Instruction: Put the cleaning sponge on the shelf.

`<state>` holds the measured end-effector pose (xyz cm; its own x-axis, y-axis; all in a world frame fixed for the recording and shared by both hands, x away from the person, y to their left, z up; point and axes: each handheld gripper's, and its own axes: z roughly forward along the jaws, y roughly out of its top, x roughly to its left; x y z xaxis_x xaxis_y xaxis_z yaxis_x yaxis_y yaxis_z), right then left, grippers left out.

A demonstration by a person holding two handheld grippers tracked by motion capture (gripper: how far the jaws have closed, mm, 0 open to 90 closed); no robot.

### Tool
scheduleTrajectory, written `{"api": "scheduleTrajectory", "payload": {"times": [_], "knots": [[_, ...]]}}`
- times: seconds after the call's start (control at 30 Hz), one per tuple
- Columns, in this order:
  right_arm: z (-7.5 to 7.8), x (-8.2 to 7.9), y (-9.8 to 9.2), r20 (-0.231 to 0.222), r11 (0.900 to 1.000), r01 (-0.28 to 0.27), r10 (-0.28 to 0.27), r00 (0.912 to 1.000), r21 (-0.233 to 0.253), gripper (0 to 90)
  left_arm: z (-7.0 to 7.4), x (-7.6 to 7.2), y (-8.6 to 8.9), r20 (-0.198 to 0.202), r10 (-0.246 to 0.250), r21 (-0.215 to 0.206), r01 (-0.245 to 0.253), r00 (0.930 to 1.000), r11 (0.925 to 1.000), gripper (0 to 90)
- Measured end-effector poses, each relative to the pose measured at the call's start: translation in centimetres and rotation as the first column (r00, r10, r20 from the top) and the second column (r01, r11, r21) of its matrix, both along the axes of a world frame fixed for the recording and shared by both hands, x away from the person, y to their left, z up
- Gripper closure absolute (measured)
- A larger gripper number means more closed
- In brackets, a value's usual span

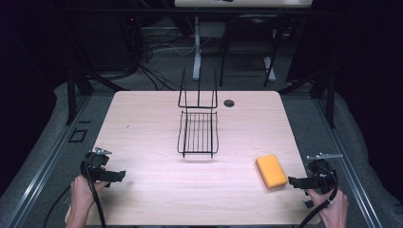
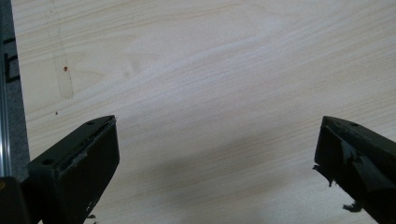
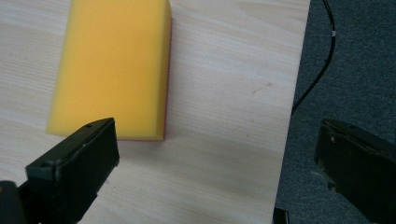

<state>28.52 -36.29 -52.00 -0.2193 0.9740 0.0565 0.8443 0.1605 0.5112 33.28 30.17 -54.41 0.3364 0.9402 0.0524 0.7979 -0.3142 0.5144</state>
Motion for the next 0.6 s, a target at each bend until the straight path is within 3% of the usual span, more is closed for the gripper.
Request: {"api": "scheduleTrajectory", "payload": {"times": [0.6], "knots": [[0.7, 0.5, 1.9, -0.028, 1.000, -0.025, 0.024, 0.9993, -0.009, 0.0, -0.2, 0.3, -0.6, -0.020, -0.014, 0.020, 0.015, 0.9997, 0.9997, 0.1]]}}
